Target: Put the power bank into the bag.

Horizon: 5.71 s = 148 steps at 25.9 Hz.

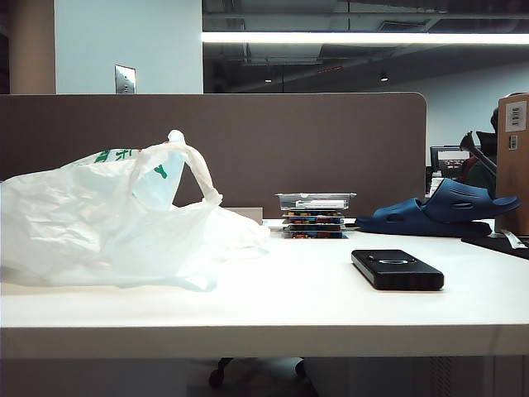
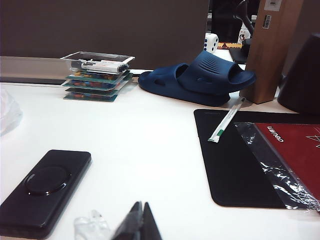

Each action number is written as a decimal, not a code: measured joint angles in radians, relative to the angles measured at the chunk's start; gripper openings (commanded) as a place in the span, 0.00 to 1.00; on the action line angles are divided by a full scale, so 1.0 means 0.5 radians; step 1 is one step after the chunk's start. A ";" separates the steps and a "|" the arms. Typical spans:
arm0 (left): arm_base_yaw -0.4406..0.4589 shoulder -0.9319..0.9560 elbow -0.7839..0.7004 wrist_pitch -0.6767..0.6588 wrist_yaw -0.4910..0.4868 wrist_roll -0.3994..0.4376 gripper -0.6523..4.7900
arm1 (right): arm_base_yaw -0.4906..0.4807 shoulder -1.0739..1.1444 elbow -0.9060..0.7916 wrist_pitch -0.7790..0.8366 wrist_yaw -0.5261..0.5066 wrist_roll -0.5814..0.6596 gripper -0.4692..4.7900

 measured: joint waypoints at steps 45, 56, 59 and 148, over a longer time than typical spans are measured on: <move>0.000 0.000 0.002 -0.137 1.028 -0.076 0.11 | 0.038 1.503 2.421 -1.608 -0.351 0.069 0.07; 0.000 0.000 0.002 -0.152 1.028 -0.076 0.11 | 0.609 2.266 2.852 -1.857 -0.383 0.069 0.24; 0.000 0.000 0.002 -0.156 1.028 -0.076 0.11 | 0.735 2.474 2.853 -1.841 -0.261 0.101 0.44; 0.000 0.000 0.003 -0.055 1.027 -0.089 0.11 | 0.900 3.954 2.869 -1.482 0.390 0.889 0.58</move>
